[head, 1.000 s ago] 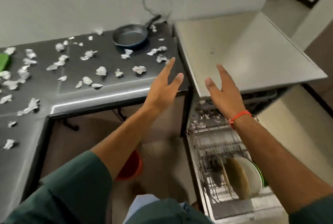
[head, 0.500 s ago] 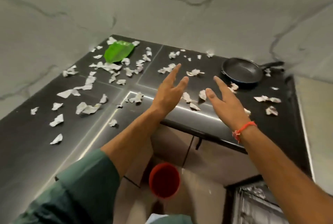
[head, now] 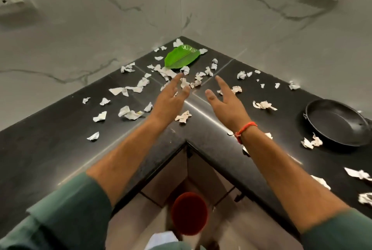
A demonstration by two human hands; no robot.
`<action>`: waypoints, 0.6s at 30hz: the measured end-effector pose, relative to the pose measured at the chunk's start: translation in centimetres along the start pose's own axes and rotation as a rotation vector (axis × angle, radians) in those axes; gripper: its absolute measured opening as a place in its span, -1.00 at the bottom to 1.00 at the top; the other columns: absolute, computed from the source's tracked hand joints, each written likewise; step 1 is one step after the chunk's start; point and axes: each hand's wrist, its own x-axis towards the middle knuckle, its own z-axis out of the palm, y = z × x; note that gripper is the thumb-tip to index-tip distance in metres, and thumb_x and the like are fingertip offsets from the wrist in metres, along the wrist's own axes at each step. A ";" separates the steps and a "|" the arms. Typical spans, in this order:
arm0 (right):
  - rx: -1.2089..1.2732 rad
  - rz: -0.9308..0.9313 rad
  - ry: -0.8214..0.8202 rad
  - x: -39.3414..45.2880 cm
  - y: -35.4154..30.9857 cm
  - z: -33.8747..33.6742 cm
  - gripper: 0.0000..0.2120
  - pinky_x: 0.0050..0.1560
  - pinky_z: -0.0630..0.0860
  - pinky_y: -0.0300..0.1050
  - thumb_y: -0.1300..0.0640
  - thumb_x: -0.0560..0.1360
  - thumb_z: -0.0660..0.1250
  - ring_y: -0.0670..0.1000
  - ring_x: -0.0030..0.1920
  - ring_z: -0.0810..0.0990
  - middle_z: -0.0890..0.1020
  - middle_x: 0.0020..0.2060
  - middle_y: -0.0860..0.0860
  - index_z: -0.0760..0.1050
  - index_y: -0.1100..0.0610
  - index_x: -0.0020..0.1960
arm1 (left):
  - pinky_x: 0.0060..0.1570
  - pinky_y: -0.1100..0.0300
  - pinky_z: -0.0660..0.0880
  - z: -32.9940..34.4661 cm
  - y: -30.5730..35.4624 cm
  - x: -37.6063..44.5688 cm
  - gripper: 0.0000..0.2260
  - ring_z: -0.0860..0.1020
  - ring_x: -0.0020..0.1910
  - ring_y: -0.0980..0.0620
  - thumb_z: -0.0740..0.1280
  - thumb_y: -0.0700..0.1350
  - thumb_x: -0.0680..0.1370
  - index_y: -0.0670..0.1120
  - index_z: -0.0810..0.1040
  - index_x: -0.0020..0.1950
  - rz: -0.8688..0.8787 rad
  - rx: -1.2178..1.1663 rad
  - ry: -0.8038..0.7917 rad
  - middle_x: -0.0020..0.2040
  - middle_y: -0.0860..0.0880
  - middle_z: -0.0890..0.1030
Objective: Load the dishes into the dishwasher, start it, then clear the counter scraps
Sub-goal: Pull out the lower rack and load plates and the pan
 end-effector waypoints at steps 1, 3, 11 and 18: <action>0.002 -0.001 -0.014 0.5 0.0 0.2 -0.40 0.51 0.16 -0.06 -0.12 0.65 0.22 -0.01 0.57 0.19 0.23 0.59 -0.03 0.10 -0.09 0.62 | 0.50 -0.03 0.30 -0.2 0.0 0.3 -0.51 0.35 0.51 0.07 0.26 0.08 0.66 0.17 0.25 0.59 -0.013 -0.002 0.010 0.58 0.07 0.30; -0.001 -0.014 -0.036 1.6 -0.4 0.4 -0.41 0.47 0.15 -0.13 -0.12 0.65 0.22 -0.01 0.57 0.21 0.24 0.58 -0.02 0.11 -0.08 0.62 | 0.45 0.11 0.31 -0.6 0.0 1.2 -0.51 0.36 0.47 0.14 0.26 0.02 0.68 0.11 0.25 0.60 -0.026 -0.017 0.021 0.57 0.06 0.32; -0.040 0.051 -0.052 8.7 -0.7 2.4 -0.41 0.47 0.20 -0.08 -0.15 0.65 0.20 0.04 0.55 0.26 0.26 0.58 -0.03 0.12 -0.11 0.62 | 0.44 0.02 0.35 -2.5 -4.1 12.6 -0.50 0.42 0.45 0.02 0.28 0.04 0.66 0.06 0.28 0.60 -0.227 -0.073 -0.024 0.52 -0.04 0.39; 0.009 0.191 -0.074 18.3 0.5 7.3 -0.42 0.49 0.22 -0.04 -0.17 0.64 0.18 0.03 0.53 0.30 0.30 0.56 0.01 0.16 -0.07 0.61 | 0.35 0.06 0.44 -5.7 -11.4 26.5 -0.32 0.55 0.27 -0.02 0.33 0.16 0.47 -0.01 0.34 0.56 -0.272 0.163 -0.017 0.39 -0.06 0.53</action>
